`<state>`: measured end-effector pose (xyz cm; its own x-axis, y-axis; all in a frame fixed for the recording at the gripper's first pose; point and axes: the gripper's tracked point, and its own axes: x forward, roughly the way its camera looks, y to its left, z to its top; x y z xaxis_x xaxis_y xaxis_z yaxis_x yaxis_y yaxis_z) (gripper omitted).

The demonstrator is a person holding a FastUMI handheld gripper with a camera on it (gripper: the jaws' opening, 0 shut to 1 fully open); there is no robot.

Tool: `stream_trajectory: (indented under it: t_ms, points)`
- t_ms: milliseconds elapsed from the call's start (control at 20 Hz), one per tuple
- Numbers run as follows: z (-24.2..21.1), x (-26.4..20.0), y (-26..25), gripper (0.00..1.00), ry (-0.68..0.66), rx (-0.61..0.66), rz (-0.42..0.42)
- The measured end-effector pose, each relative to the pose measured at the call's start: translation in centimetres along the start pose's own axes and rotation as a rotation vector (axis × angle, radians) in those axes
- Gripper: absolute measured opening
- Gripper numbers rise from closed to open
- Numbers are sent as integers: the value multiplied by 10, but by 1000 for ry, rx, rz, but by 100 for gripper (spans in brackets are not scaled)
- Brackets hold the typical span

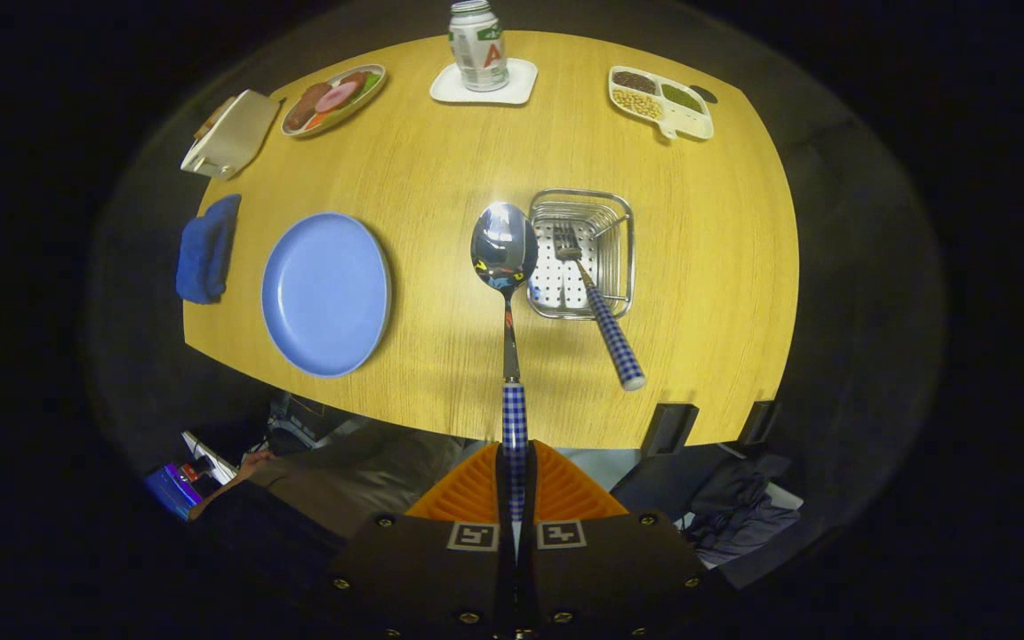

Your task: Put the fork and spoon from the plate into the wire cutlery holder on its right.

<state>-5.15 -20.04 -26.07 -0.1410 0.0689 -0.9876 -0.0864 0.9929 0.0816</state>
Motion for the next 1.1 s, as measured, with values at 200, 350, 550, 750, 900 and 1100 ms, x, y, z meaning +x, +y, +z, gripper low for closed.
stream_trajectory:
  t_ms: [200,350,550,750,900,1100]
  points:
    - [4,5,-21,2,44,26,-35]
    - [7,10,-18,2,86,34,-19]
    - [14,14,-26,2,154,40,-58]
    - [19,19,-25,2,225,35,-78]
    - [22,23,-22,2,266,6,-92]
    - [34,29,-19,2,306,-16,-117]
